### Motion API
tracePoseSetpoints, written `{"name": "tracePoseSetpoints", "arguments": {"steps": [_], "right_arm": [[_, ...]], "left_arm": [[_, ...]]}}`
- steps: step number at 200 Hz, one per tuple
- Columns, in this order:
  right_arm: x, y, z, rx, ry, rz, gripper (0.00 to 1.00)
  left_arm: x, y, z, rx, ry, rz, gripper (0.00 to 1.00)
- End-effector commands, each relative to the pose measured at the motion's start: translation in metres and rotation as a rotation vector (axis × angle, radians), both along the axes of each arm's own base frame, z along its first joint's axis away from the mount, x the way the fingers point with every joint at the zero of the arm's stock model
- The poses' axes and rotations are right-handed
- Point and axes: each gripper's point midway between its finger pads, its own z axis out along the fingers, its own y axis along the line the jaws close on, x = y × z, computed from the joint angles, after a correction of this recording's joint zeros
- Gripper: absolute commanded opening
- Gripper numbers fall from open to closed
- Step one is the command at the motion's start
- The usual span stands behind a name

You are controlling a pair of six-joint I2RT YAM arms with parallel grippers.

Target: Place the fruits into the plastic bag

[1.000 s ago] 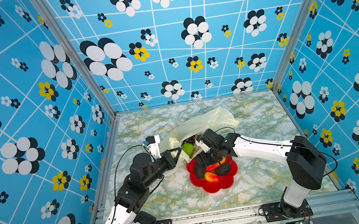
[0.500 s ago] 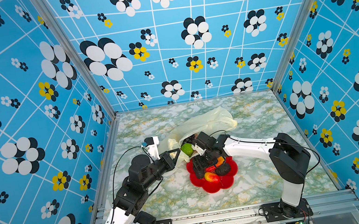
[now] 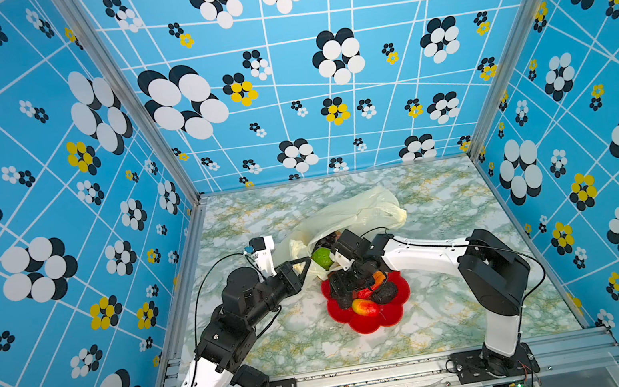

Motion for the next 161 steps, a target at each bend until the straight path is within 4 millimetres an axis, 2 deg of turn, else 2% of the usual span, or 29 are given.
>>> {"name": "tracePoseSetpoints", "arguments": {"steps": [1, 30, 73, 103, 137, 161], "right_arm": [[-0.003, -0.008, -0.012, -0.067, 0.011, -0.005, 0.84], [0.003, -0.016, -0.015, -0.125, -0.013, 0.002, 0.83], [0.004, -0.015, -0.017, -0.135, -0.01, 0.012, 0.77], [0.007, -0.013, -0.012, -0.125, -0.029, 0.0, 0.7], [0.012, -0.014, 0.001, -0.112, -0.068, -0.013, 0.54], [0.014, -0.013, 0.013, -0.087, -0.097, -0.018, 0.5]], "left_arm": [[0.0, 0.002, -0.003, 0.003, -0.006, 0.009, 0.0], [0.002, 0.001, -0.002, 0.005, -0.009, 0.007, 0.0], [0.002, 0.001, -0.001, 0.004, -0.012, 0.007, 0.0], [0.002, 0.002, 0.001, 0.003, -0.016, 0.012, 0.0], [0.001, 0.003, 0.004, 0.0, -0.022, 0.013, 0.0], [-0.001, 0.003, 0.006, -0.001, -0.025, 0.01, 0.0]]}}
